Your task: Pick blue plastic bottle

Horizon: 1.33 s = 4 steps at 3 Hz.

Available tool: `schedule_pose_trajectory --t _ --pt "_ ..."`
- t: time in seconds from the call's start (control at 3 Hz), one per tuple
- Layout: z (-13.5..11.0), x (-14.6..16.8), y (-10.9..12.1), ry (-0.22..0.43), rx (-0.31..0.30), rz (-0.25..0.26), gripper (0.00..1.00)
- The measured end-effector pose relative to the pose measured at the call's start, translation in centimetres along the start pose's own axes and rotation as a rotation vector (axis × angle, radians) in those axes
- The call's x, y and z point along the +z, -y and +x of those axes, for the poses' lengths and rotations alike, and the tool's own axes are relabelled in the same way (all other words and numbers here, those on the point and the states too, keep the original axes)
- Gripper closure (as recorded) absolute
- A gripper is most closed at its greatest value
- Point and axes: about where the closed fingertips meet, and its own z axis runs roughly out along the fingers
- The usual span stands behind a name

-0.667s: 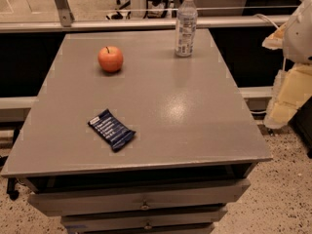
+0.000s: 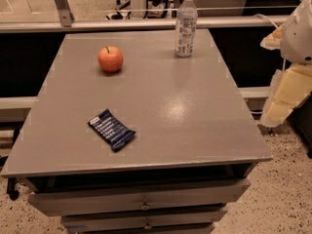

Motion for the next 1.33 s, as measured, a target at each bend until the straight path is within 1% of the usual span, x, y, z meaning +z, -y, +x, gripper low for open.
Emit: schedule_pose_trajectory --t 0.33,0.67,1.0,1.33 --pt "-0.7 2.8 2.4 0.070 0.014 0.003 0.00" --pt "-2.2 6.7 7.3 0.201 0.054 0.026 0.00" --pt "-4.0 9.6 12.7 0.344 0.107 0.044 0.00" --pt "-6.7 11.8 19.2 0.509 0.164 0.078 0.00"
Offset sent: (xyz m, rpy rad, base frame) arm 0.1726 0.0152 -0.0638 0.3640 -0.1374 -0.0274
